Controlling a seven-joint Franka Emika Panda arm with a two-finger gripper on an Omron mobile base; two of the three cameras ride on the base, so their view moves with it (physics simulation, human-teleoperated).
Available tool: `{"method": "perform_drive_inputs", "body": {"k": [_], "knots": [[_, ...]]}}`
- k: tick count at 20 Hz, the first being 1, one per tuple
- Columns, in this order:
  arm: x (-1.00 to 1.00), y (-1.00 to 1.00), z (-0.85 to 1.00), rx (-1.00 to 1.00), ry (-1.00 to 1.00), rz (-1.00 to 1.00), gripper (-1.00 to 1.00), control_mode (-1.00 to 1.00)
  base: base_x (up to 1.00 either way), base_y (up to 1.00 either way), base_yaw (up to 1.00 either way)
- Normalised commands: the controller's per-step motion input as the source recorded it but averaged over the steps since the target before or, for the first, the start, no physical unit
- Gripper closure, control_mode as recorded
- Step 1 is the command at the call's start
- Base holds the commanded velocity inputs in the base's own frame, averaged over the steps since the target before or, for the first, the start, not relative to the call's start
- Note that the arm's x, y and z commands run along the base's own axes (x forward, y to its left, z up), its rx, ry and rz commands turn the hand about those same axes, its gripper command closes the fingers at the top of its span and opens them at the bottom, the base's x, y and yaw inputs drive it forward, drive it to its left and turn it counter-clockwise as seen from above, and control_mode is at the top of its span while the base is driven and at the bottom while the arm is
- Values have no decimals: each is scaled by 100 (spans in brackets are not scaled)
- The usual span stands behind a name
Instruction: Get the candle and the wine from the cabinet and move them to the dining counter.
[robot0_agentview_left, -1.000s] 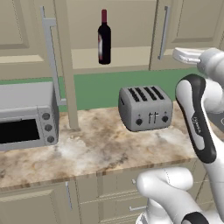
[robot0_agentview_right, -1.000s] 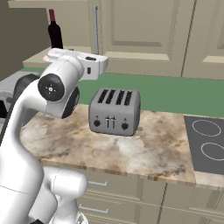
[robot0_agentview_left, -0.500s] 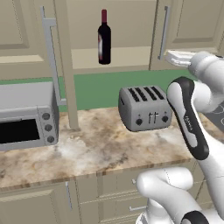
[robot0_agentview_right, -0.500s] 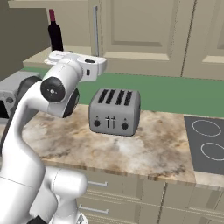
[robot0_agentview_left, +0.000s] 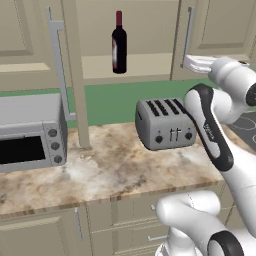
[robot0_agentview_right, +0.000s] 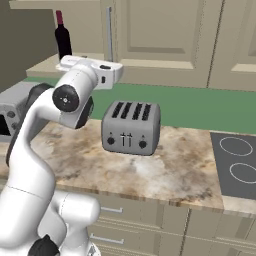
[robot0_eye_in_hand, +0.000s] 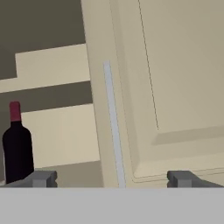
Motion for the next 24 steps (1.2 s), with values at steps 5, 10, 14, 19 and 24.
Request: {"method": "perform_drive_inputs", "body": {"k": [5, 10, 14, 19, 24], "knots": [[25, 0, 0, 0, -3, 0, -100, -100, 0, 0, 0], [22, 0, 0, 0, -1, 0, -100, -100, 0, 0, 0], [20, 0, 0, 0, 0, 0, -100, -100, 0, 0, 0], [24, 0, 0, 0, 0, 0, -100, -100, 0, 0, 0], [21, -3, 0, 0, 0, 0, -100, -100, 0, 0, 0]]}}
